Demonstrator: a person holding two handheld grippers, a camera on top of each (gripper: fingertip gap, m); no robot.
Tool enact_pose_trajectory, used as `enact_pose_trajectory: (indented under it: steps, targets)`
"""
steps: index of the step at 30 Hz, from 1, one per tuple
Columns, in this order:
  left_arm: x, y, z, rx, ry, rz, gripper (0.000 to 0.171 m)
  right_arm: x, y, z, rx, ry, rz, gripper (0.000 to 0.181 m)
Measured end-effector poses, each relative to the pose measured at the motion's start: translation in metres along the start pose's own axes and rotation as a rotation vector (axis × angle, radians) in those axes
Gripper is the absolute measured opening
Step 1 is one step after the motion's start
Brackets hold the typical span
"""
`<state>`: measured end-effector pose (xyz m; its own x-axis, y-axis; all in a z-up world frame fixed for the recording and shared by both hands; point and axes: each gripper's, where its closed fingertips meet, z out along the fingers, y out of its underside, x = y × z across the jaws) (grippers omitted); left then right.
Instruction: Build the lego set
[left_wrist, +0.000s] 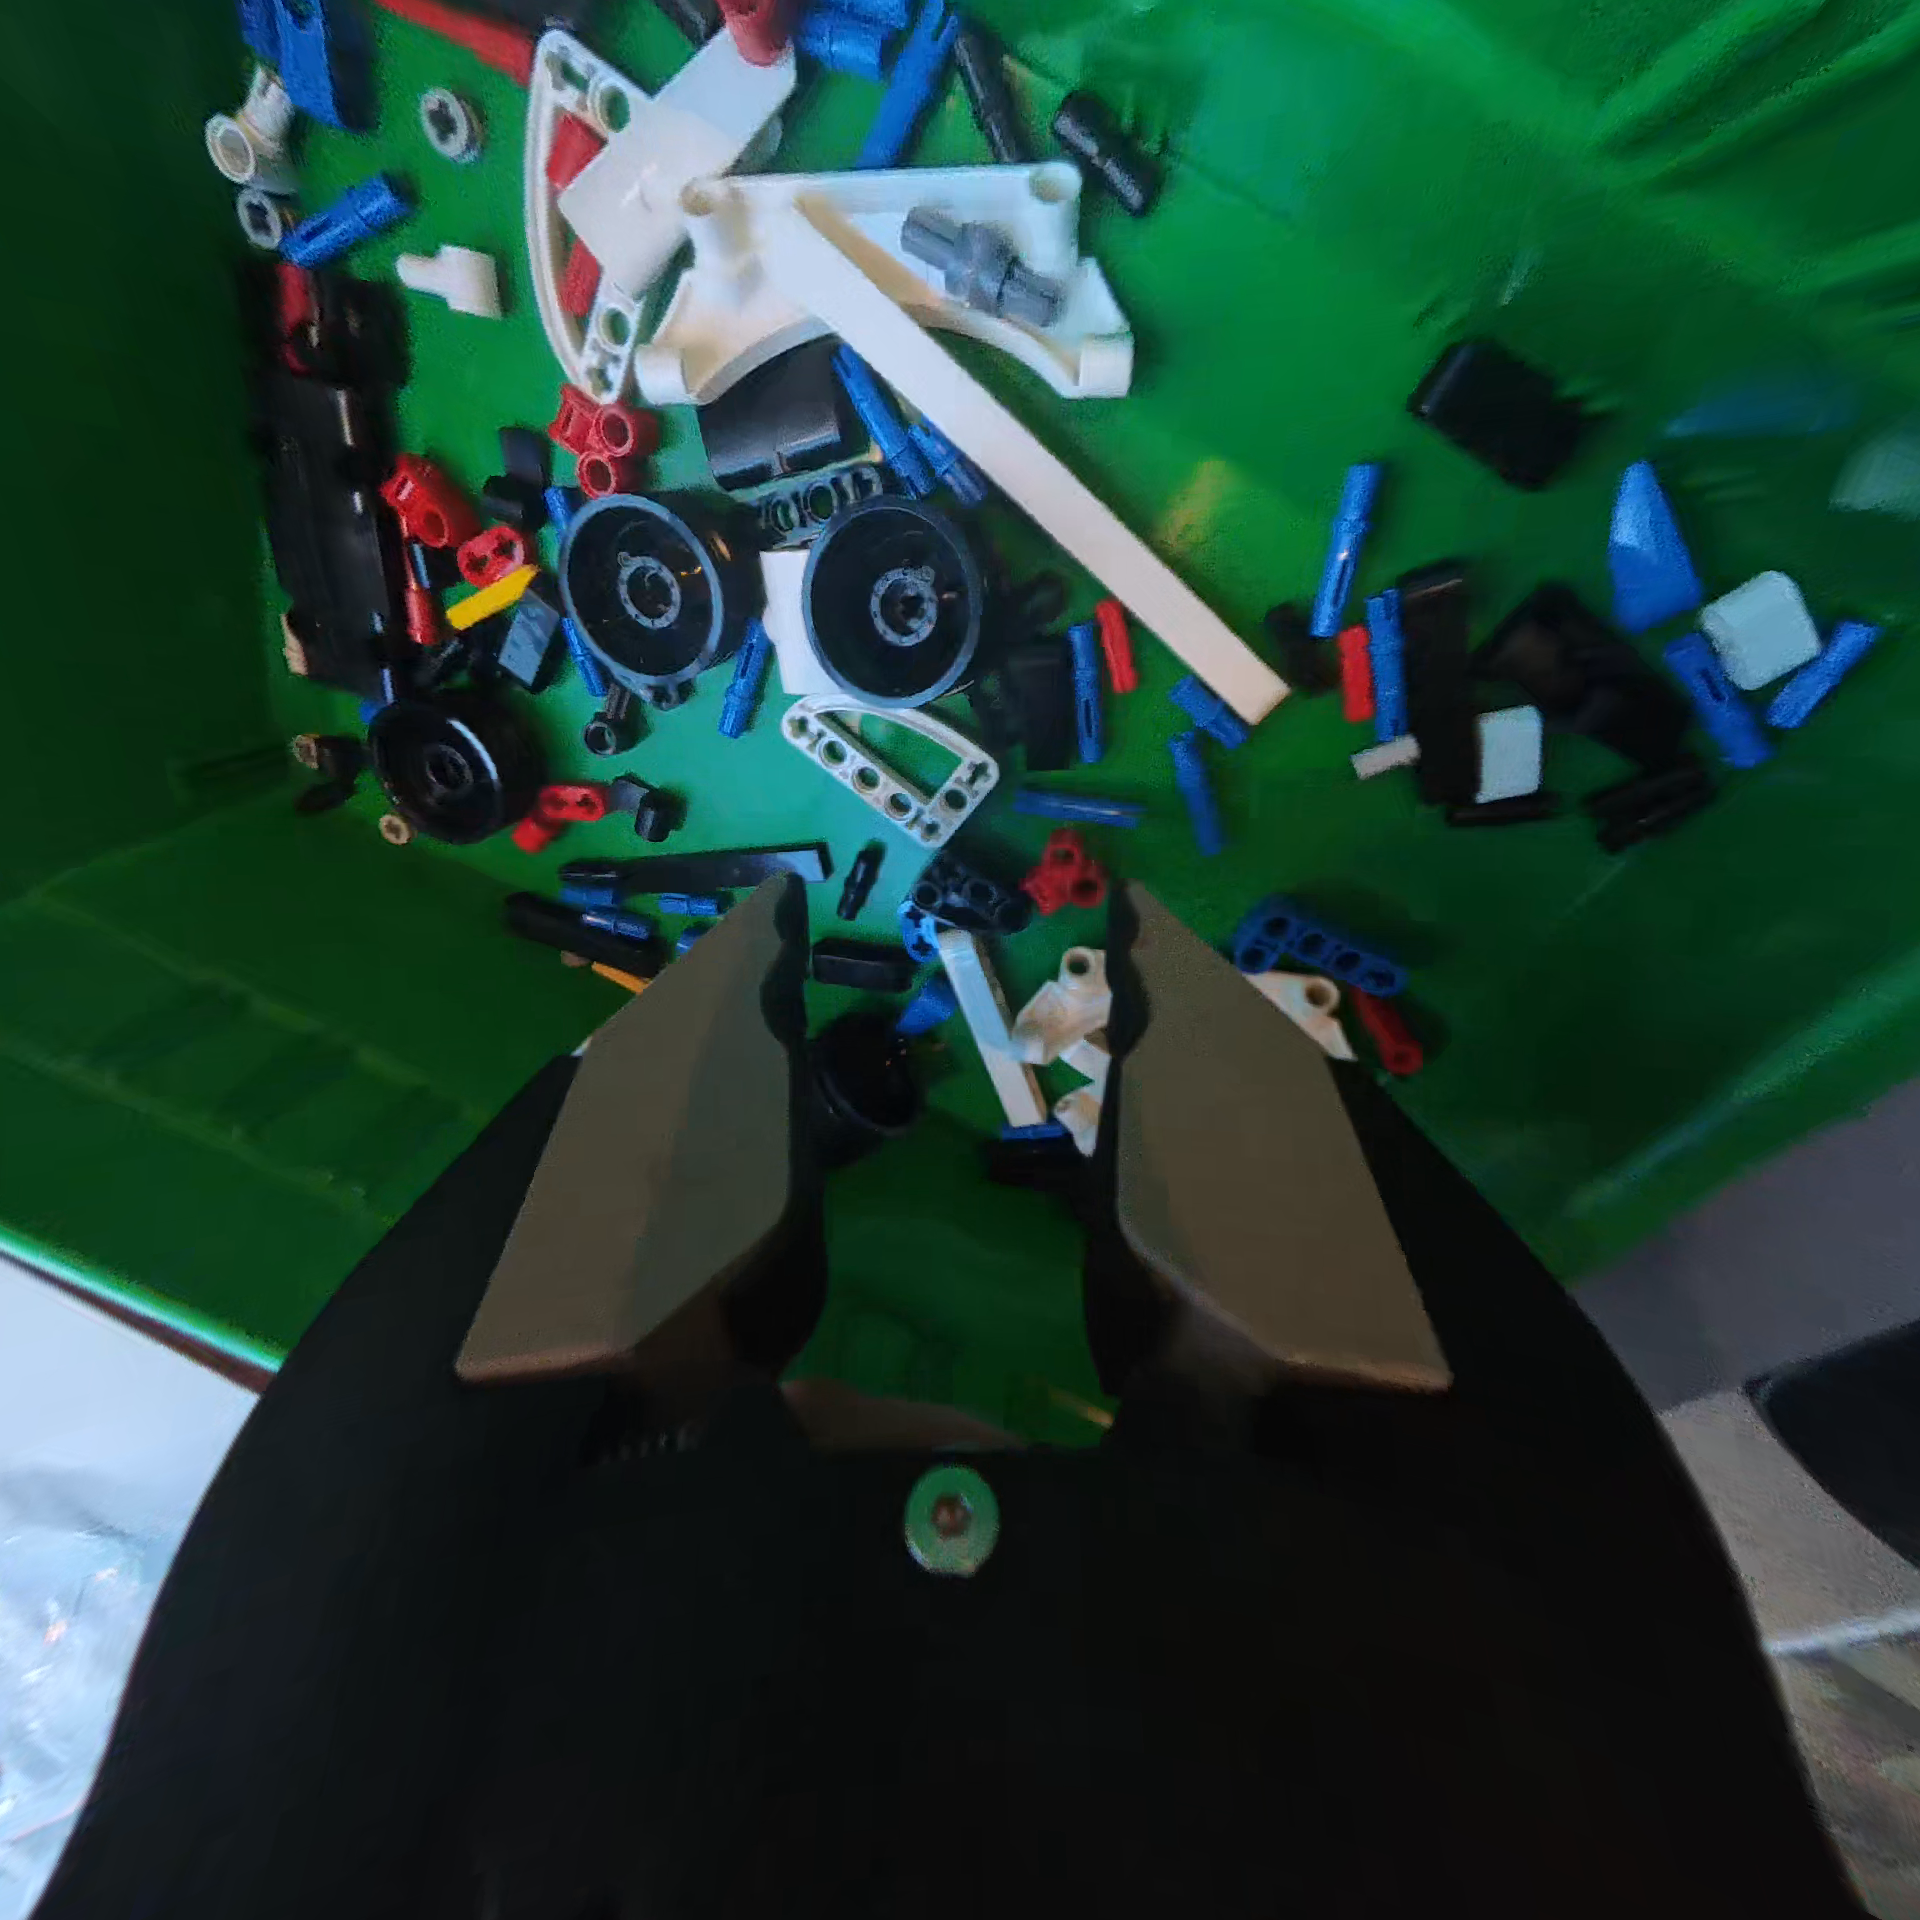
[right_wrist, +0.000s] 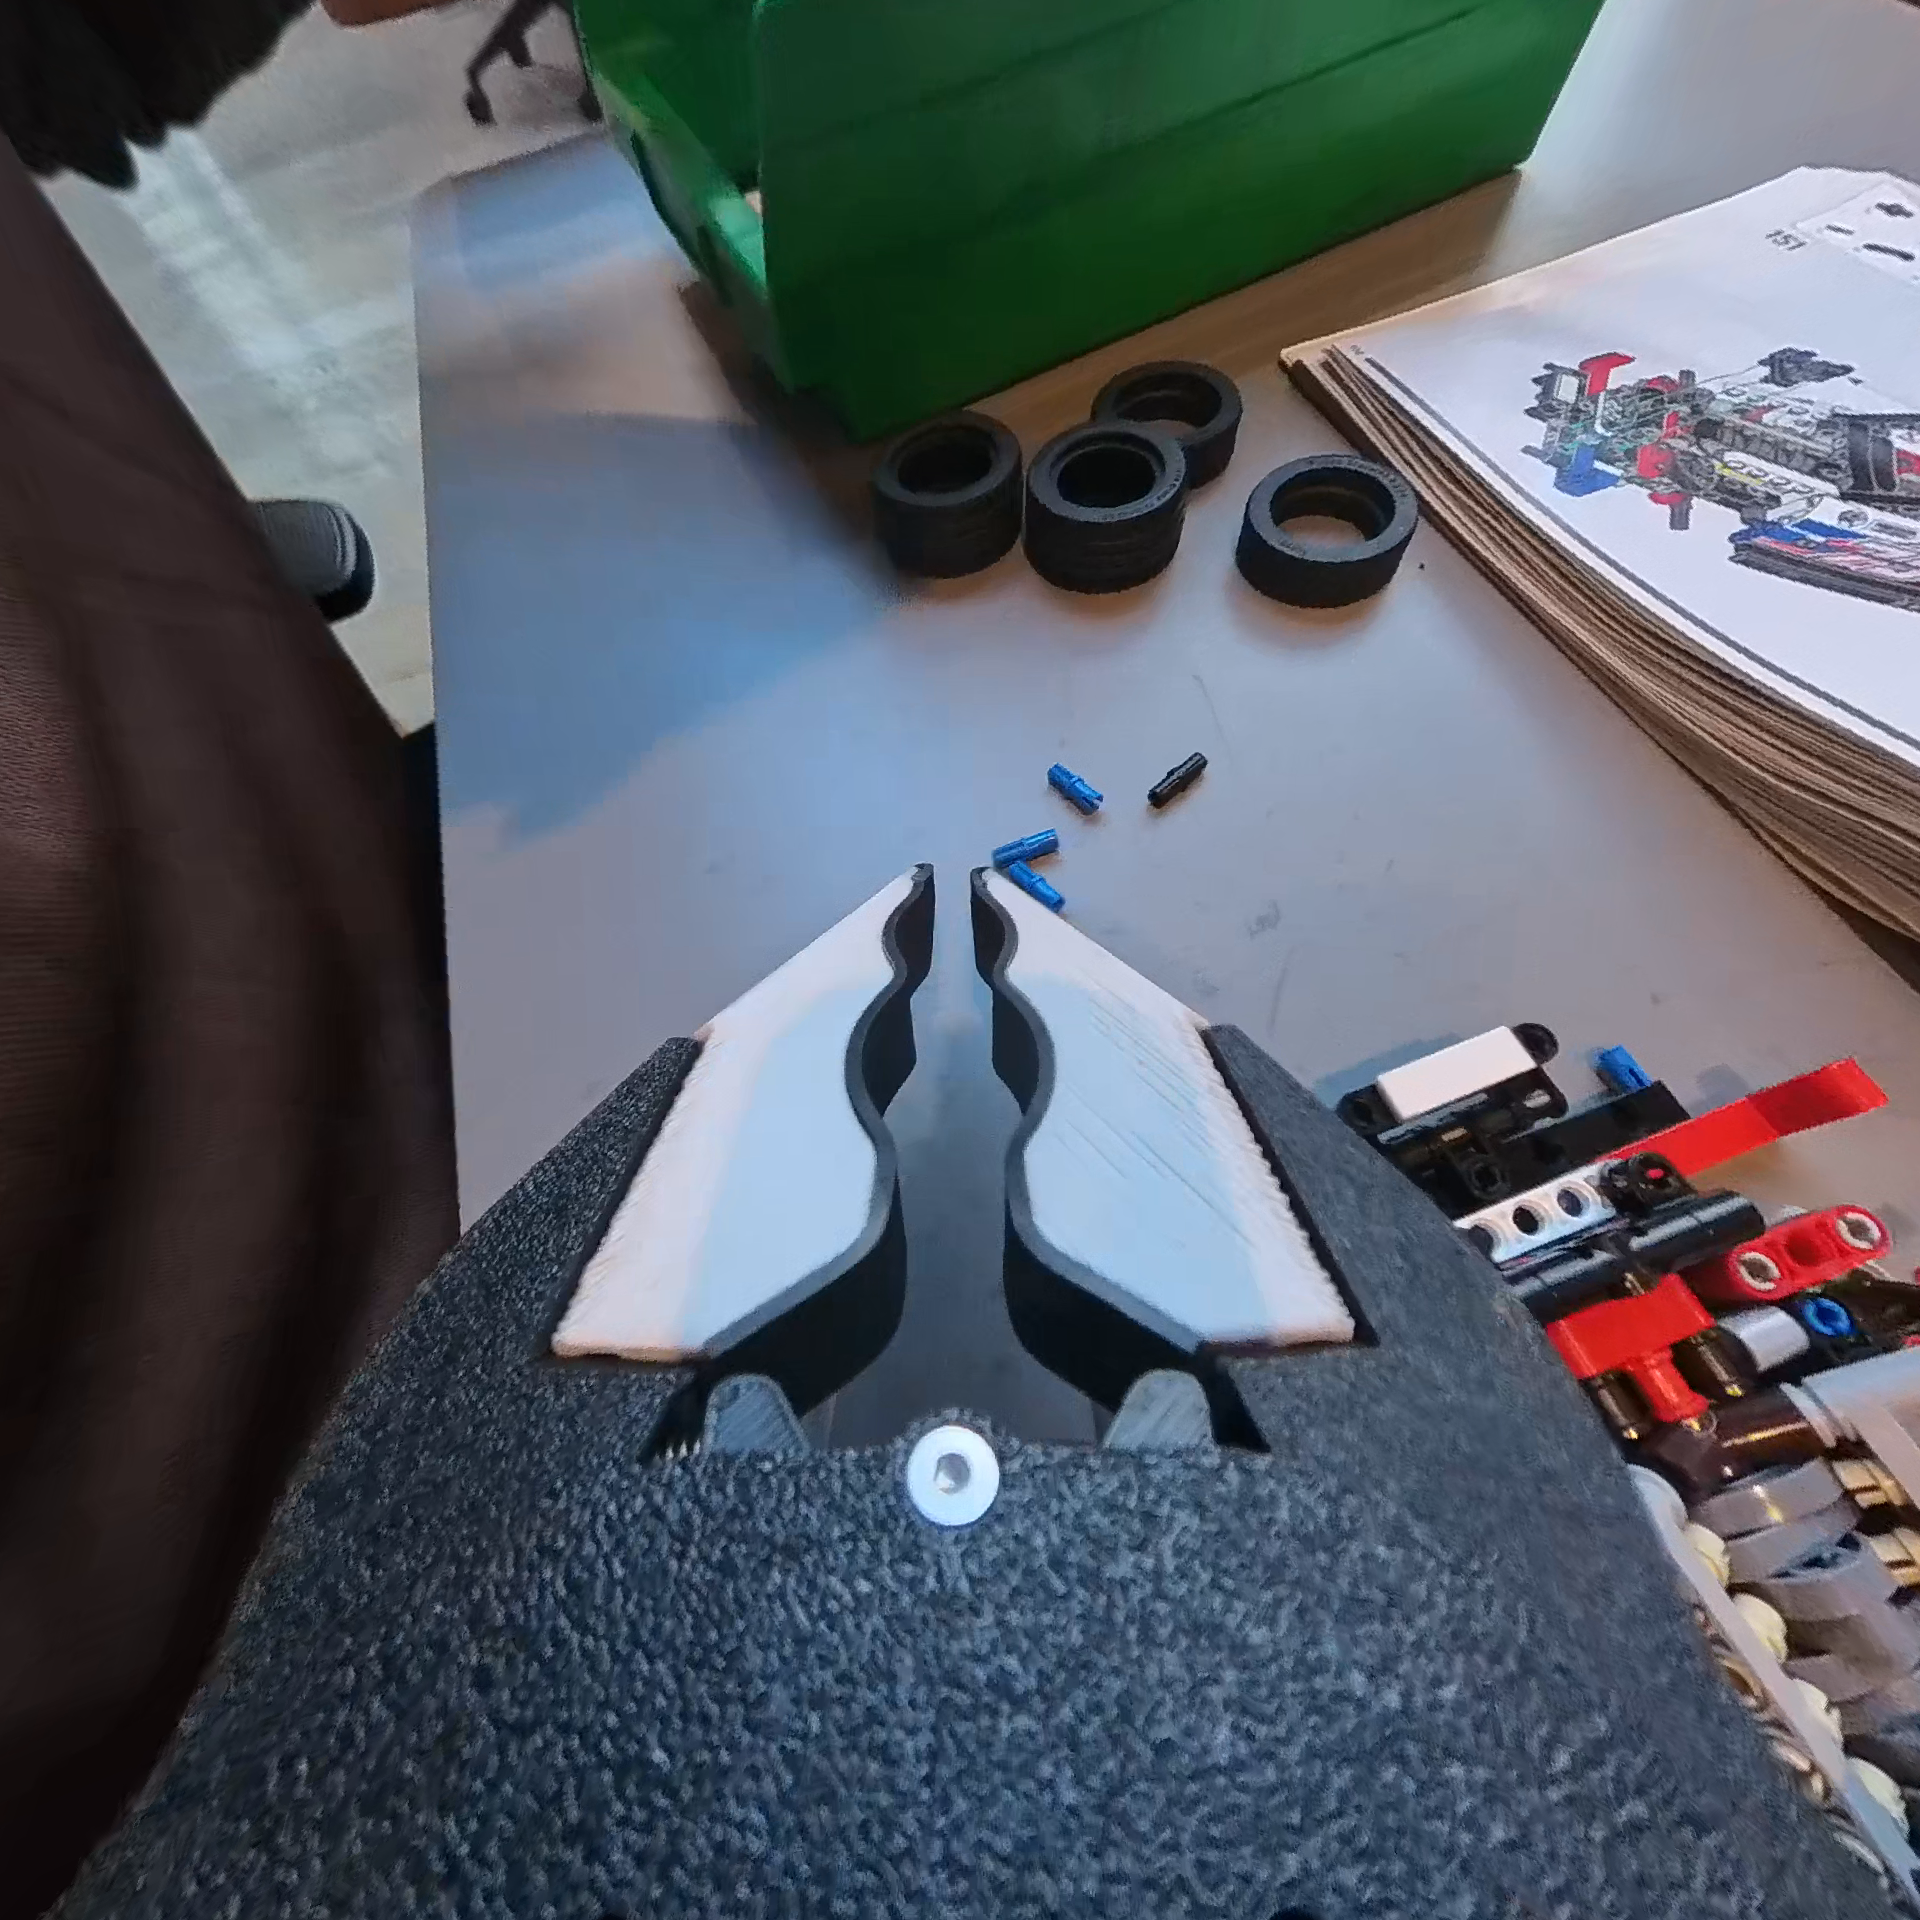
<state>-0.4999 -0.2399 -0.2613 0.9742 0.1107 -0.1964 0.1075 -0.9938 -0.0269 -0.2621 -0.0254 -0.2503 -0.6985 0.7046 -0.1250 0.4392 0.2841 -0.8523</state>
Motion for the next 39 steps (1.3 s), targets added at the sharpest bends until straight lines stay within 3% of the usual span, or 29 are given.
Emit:
enact_pose_trajectory:
  steps: [4,9,15,21,25,28,39]
  targets:
    - [0.0,-0.011,-0.013,0.124,0.012,-0.032,0.054,0.007,-0.004,-0.002,0.031,0.013,0.042,0.005]
    - [-0.015,-0.044,-0.018,0.296,-0.017,-0.131,0.049,0.005,-0.001,0.005,-0.011,0.036,-0.017,0.004]
    - [-0.04,-0.078,-0.012,0.37,-0.065,-0.212,0.041,0.005,0.005,0.01,-0.061,0.056,-0.043,0.003]
    - [-0.033,-0.098,0.006,0.33,0.01,-0.163,0.046,0.011,-0.002,0.004,-0.007,0.062,0.016,0.003]
    - [-0.031,-0.071,0.023,0.174,-0.004,-0.094,0.009,0.015,-0.007,-0.001,0.041,0.07,0.04,0.003]
    - [-0.039,-0.044,0.022,0.062,-0.044,-0.129,0.026,0.015,-0.009,-0.003,0.062,0.077,0.035,0.003]
    - [-0.045,-0.047,-0.036,0.291,0.005,-0.292,0.031,0.005,-0.003,0.003,0.007,0.07,-0.053,0.004]
